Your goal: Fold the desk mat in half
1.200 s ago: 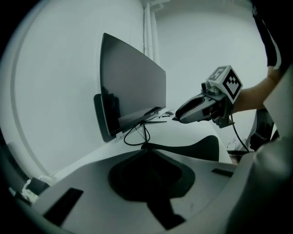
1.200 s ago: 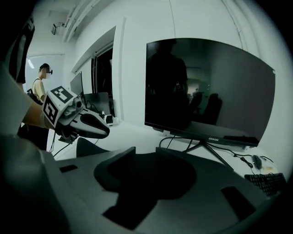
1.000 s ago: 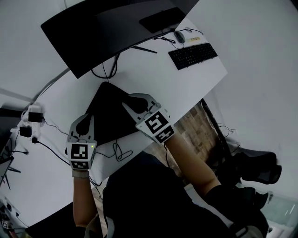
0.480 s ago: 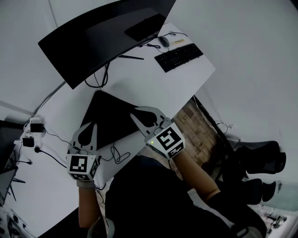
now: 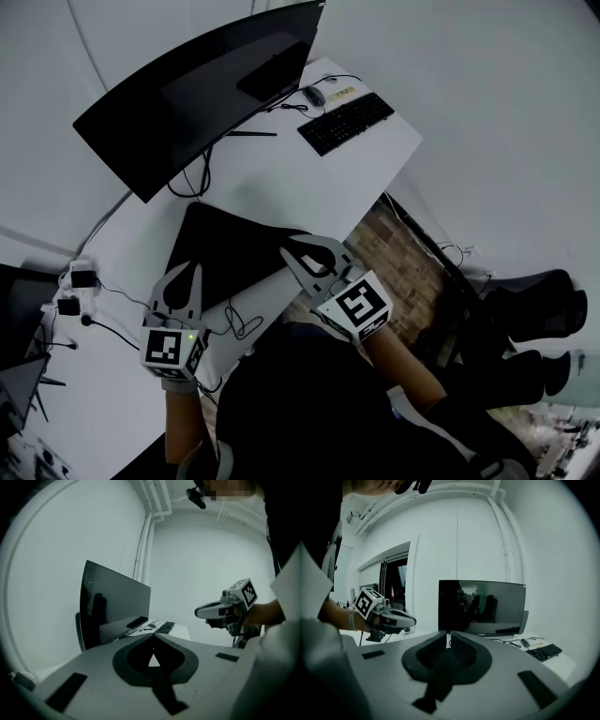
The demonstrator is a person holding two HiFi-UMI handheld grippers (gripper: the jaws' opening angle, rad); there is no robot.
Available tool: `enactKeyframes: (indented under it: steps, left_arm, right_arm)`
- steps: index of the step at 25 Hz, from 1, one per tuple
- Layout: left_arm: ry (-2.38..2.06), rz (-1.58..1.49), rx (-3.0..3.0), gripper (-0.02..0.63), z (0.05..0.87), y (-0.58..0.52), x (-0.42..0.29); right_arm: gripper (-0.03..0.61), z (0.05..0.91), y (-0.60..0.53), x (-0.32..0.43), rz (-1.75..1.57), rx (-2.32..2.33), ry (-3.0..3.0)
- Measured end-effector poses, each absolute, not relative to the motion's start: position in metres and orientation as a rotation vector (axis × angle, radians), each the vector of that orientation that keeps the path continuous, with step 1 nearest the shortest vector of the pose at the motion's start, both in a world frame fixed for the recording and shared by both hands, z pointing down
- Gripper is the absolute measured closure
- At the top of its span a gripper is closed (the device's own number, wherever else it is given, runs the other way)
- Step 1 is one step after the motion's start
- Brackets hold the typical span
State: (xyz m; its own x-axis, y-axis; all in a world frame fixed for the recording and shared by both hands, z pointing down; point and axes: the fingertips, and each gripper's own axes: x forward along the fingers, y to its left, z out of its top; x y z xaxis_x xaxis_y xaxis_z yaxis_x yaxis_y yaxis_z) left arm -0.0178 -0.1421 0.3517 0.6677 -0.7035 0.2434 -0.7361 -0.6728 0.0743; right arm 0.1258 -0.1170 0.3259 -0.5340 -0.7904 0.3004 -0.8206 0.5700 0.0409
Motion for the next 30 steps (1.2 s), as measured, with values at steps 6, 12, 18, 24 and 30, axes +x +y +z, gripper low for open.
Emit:
enactKeyframes:
  steps: [6, 12, 18, 24, 30]
  left_arm:
    - [-1.159, 0.26, 2.737, 0.606, 0.331, -0.134, -0.007]
    - [-1.161, 0.242, 2.749, 0.606, 0.321, -0.131, -0.009]
    - [-1.154, 0.245, 2.766, 0.606, 0.318, -0.13, -0.013]
    - [-1.151, 0.225, 2.768, 0.606, 0.317, -0.13, -0.02]
    - [-1.164, 0.245, 2.781, 0.605, 0.32, -0.131, -0.026]
  right_arm:
    - [0.54, 0.315, -0.101, 0.136, 0.114, 1.365, -2.525]
    - [0.54, 0.312, -0.092, 0.143, 0.085, 1.391, -2.512]
    - [0.54, 0.313, -0.086, 0.143, 0.09, 1.405, -2.504]
    - [0.54, 0.317, -0.087, 0.138, 0.118, 1.407, -2.492]
    - [0.54, 0.318, -0.089, 0.128, 0.128, 1.395, -2.491]
